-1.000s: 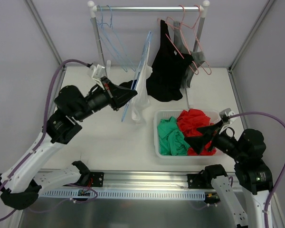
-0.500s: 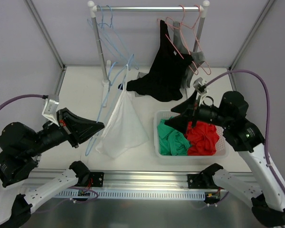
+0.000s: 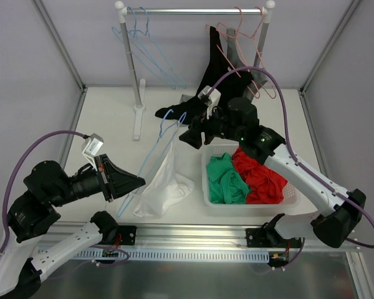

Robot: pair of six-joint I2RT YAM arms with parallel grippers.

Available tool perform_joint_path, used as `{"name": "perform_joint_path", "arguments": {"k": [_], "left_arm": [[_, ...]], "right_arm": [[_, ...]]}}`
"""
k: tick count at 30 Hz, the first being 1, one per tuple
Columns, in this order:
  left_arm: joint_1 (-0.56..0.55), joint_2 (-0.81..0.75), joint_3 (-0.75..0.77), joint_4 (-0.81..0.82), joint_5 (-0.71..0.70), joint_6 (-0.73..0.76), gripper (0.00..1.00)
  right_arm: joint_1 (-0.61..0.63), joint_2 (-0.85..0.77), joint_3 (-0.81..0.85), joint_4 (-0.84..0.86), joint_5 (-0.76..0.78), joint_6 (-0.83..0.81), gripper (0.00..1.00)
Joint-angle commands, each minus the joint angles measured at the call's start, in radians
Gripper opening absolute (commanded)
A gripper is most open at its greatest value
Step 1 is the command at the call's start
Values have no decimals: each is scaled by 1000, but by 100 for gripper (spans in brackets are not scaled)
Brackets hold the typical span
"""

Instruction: Remove the tank top from the hanger

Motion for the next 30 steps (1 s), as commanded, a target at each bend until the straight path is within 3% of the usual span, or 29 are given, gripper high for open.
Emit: {"name": "perform_joint_path", "arguments": {"k": [1, 9, 23, 26, 30], "left_arm": [[3, -13, -27, 53, 23, -47, 0], [3, -45, -45, 91, 27, -77, 0], [3, -45, -50, 122, 13, -87, 0], [3, -42, -49, 133, 16, -96, 0], [3, -45, -46, 142, 24, -100, 0]], "right_arm": [[15, 17, 78, 139, 25, -16, 64], [15, 63, 104, 178, 8, -12, 49], [15, 60, 18, 233, 18, 16, 46], [14, 72, 18, 251, 2, 31, 41], [14, 77, 16, 268, -7, 41, 23]]}}
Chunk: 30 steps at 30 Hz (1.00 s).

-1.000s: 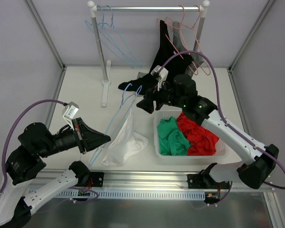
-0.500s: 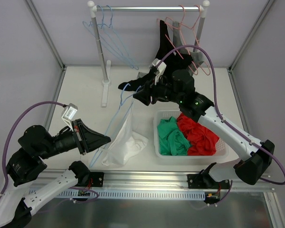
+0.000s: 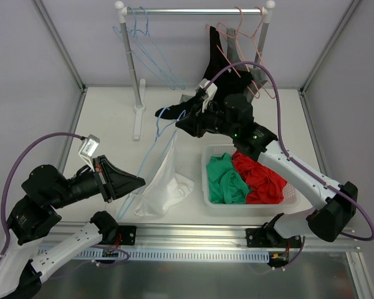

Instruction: Remove the tank top from the hanger

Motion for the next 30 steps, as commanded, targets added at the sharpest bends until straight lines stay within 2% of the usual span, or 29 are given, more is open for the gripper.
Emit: {"name": "perform_joint_path", "arguments": {"k": [1, 2, 3, 4, 10, 13, 18, 26, 30], "left_arm": [[3, 0, 4, 74, 22, -20, 0], [3, 0, 3, 74, 19, -20, 0], [3, -1, 1, 72, 21, -20, 0], [3, -1, 0, 74, 19, -20, 0], [3, -6, -12, 72, 19, -2, 0], [3, 3, -26, 71, 34, 6, 0], [3, 26, -31, 74, 70, 11, 0], [3, 26, 34, 92, 82, 35, 0], [3, 39, 60, 186, 91, 55, 0]], "right_arm": [[5, -1, 2, 88, -17, 15, 18], [3, -2, 1, 88, -14, 14, 13], [3, -6, 1, 88, -7, 12, 2], [3, -9, -1, 86, 0, 11, 0], [-27, -59, -9, 39, 95, -17, 0], [-91, -79, -12, 14, 116, 8, 0], [-185, -67, 2, -20, 77, 23, 0], [-227, 7, 36, -83, 53, -11, 0], [-221, 17, -1, -46, -67, 34, 0]]}}
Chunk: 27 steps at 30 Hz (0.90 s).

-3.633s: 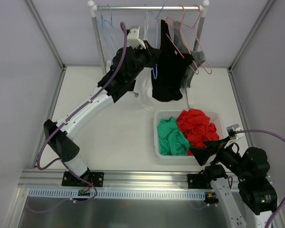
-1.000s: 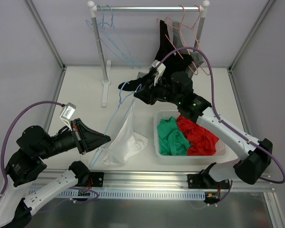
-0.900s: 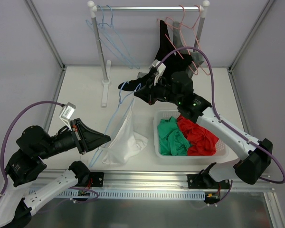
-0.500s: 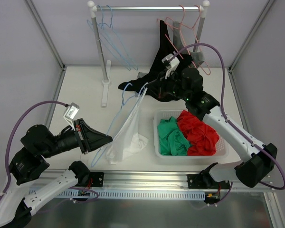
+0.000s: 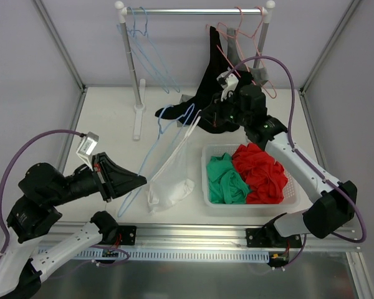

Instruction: Remove the tank top from the hanger

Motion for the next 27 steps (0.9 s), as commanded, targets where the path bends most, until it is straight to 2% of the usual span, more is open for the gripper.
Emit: {"name": "perform_joint_path", "arguments": {"k": [1, 2, 6, 9, 11, 12, 14, 15, 18, 19, 21, 23, 27], "left_arm": [[3, 31, 53, 170, 38, 50, 0], [3, 39, 54, 239, 30, 59, 0], [3, 88, 22, 479, -8, 149, 0], [3, 149, -30, 718, -60, 314, 0], [3, 181, -70, 837, -92, 390, 0], [3, 222, -76, 941, -108, 474, 0], [3, 267, -67, 1028, -109, 551, 0], [3, 310, -56, 1107, -67, 647, 0], [1, 380, -51, 1215, -53, 834, 0], [3, 391, -62, 1299, -62, 873, 0], [1, 417, -65, 1365, -97, 947, 0], [3, 427, -48, 1383, -140, 964, 0], [1, 418, -74, 1425, -129, 970, 0]], "right_arm": [[4, -4, -10, 57, -136, 39, 0], [10, -23, -27, 76, -210, 69, 0], [54, -107, -181, 249, -313, 186, 0], [125, -170, -272, 252, -315, 185, 0], [172, -207, -330, 252, -278, 182, 0], [186, -214, -358, 237, -257, 166, 0], [217, -227, -442, 202, -162, 145, 0], [223, -233, -470, 168, -122, 149, 0], [252, -233, -591, 163, -28, 184, 0], [266, -236, -613, 153, -2, 192, 0], [309, -242, -673, 147, 49, 203, 0], [344, -262, -715, 154, 86, 217, 0], [372, -291, -748, 177, 92, 243, 0]]}}
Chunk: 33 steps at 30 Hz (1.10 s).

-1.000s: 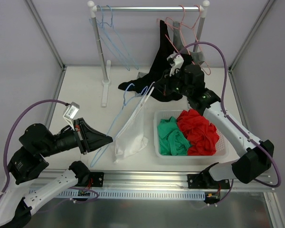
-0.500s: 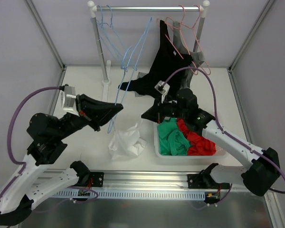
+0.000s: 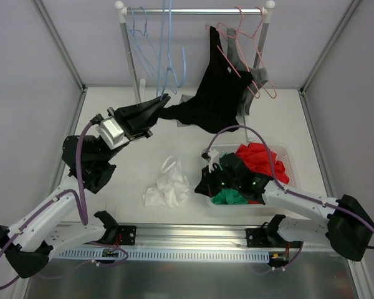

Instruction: Remove the tank top from the hanger

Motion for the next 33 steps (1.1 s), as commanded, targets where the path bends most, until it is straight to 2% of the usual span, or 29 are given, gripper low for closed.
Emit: {"name": "perform_joint_path", "arguments": {"k": [1, 4, 5, 7, 10, 15, 19, 23, 26, 29, 33], "left_arm": [[1, -30, -20, 215, -32, 65, 0], [3, -64, -17, 124, -76, -79, 0], [1, -74, -17, 84, -84, -121, 0], [1, -97, -36, 20, -138, -268, 0], [1, -99, -25, -61, -139, -406, 0], [1, -21, 41, -191, -193, -613, 0], [1, 57, 108, -298, -263, -704, 0], [1, 125, 138, -380, -395, -808, 0], [1, 182, 156, -389, -421, -842, 0], [1, 248, 182, -389, -457, -898, 0], [0, 315, 197, -386, -572, -948, 0]], "right_arm": [[17, -43, -19, 40, 65, 36, 0], [40, -52, -9, 51, 56, 41, 3], [49, -54, -3, 52, 56, 41, 25], [64, -63, 17, 54, 58, 47, 60], [71, -89, 46, 57, 42, 52, 83], [72, -190, 63, 42, 50, 67, 95], [71, -386, 72, -17, 96, 69, 99], [71, -565, 103, -147, 154, 52, 100], [71, -676, 130, -230, 194, 43, 100], [71, -741, 152, -296, 217, 35, 100], [71, -776, 150, -327, 235, 35, 99]]}}
